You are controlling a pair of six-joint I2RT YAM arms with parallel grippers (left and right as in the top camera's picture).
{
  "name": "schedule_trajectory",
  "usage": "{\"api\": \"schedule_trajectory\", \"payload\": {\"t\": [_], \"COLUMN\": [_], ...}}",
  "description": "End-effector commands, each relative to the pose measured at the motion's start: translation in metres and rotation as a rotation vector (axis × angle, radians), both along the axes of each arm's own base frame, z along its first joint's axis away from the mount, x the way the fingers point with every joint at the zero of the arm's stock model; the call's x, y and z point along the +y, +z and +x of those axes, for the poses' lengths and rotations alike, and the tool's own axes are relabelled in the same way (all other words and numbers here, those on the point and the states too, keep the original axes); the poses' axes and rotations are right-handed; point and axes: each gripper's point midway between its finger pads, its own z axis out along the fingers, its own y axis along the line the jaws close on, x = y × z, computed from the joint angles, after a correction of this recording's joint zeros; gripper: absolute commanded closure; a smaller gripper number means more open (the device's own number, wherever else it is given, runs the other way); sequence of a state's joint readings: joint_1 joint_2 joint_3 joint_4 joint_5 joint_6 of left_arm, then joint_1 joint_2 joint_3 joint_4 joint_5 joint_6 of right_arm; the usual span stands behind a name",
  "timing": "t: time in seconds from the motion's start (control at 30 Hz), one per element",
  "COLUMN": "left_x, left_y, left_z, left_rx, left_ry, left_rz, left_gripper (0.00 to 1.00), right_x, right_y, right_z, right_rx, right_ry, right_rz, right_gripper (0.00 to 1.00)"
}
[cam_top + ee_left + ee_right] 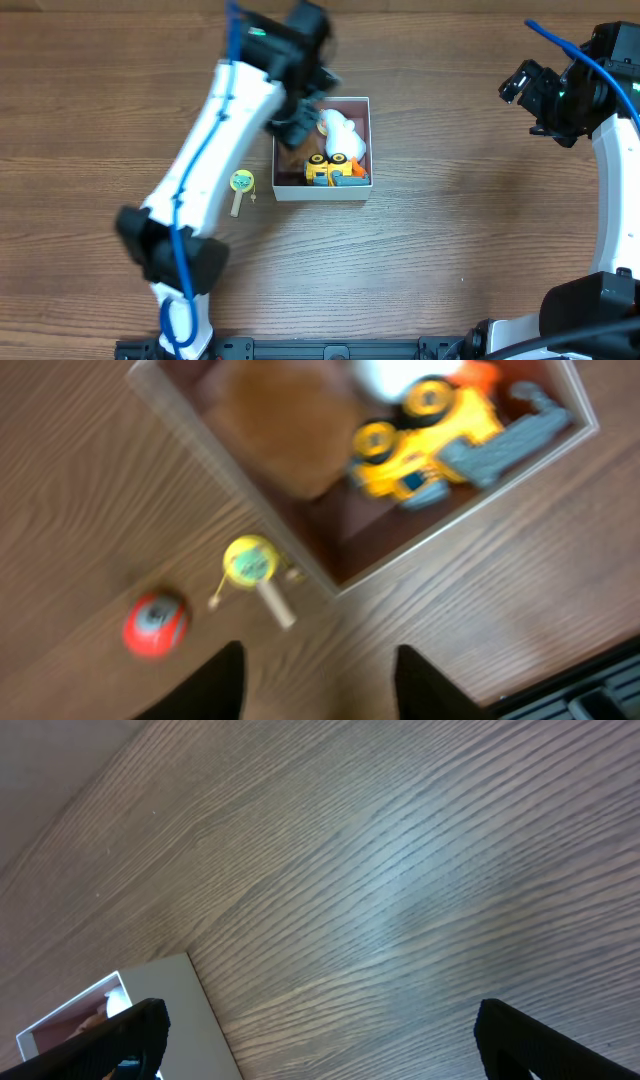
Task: Pack container
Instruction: 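Move left gripper to the red ball and grasp it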
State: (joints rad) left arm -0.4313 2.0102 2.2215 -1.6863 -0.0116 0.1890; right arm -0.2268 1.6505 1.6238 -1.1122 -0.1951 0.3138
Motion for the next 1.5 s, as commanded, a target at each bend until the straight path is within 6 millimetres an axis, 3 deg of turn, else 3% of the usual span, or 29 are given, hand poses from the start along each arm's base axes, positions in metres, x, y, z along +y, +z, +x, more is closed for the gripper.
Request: {"api": "schedule_trajectory", "payload": {"t": [0.0, 0.1, 0.17, 0.23, 0.33, 0.37, 0.4, 0.5, 0.67, 0.77, 0.97, 1.23, 1.33, 1.43, 1.47], "left_x": [0.051, 0.108, 0.135, 0.166, 0.185, 0.188, 0.189, 0.19, 0.2, 0.21, 0.217, 0.221, 0.218, 0.212, 0.21], "left_y": [0.024, 0.033, 0.037, 0.039, 0.032, 0.026, 0.015, -0.021, -0.095, -0.122, -0.158, -0.195, -0.206, -0.209, -0.209], "left_z": [0.004, 0.006, -0.001, -0.025, -0.064, -0.072, -0.076, -0.077, -0.061, -0.047, -0.012, 0.021, 0.022, 0.023, 0.025], "left_rx": [-0.008, -0.03, -0.031, -0.026, -0.004, -0.015, -0.035, -0.056, -0.045, -0.053, -0.081, -0.123, -0.104, -0.094, -0.1], "left_ry": [0.257, 0.419, 0.502, 0.603, 0.687, 0.702, 0.711, 0.711, 0.773, 0.8, 0.795, 0.783, 0.764, 0.74, 0.732], "left_rz": [-0.126, -0.152, -0.171, -0.173, -0.18, -0.182, -0.185, -0.188, -0.154, -0.117, -0.115, -0.134, -0.129, -0.13, -0.131], "left_gripper": [0.51, 0.52, 0.55, 0.53, 0.43, 0.4, 0.29, 0.18, 0.28, 0.28, 0.3, 0.21, 0.25, 0.55, 0.58], "right_x": [0.001, 0.001, 0.001, 0.001, 0.001, 0.001, 0.001, 0.001, 0.001, 0.001, 0.001, 0.001, 0.001, 0.001, 0.001], "right_y": [0.004, 0.004, 0.004, 0.004, 0.004, 0.004, 0.004, 0.003, 0.004, 0.004, 0.004, 0.004, 0.004, 0.004, 0.004], "right_z": [0.002, 0.002, 0.002, 0.002, 0.002, 0.002, 0.002, 0.001, 0.002, 0.002, 0.002, 0.002, 0.002, 0.002, 0.002], "right_rx": [-0.015, -0.014, -0.014, -0.015, -0.014, -0.014, -0.013, -0.012, -0.014, -0.014, -0.014, -0.014, -0.014, -0.014, -0.014], "right_ry": [0.004, 0.003, 0.003, 0.004, 0.003, 0.004, 0.004, 0.004, 0.003, 0.003, 0.003, 0.003, 0.003, 0.003, 0.003], "right_rz": [-0.002, -0.002, -0.002, -0.002, -0.002, -0.002, -0.002, -0.001, -0.002, -0.002, -0.002, -0.002, -0.002, -0.002, -0.002], "right_gripper": [0.0, 0.0, 0.0, 0.0, 0.0, 0.0, 0.0, 0.0, 0.0, 0.0, 0.0, 0.0, 0.0, 0.0, 0.0]}}
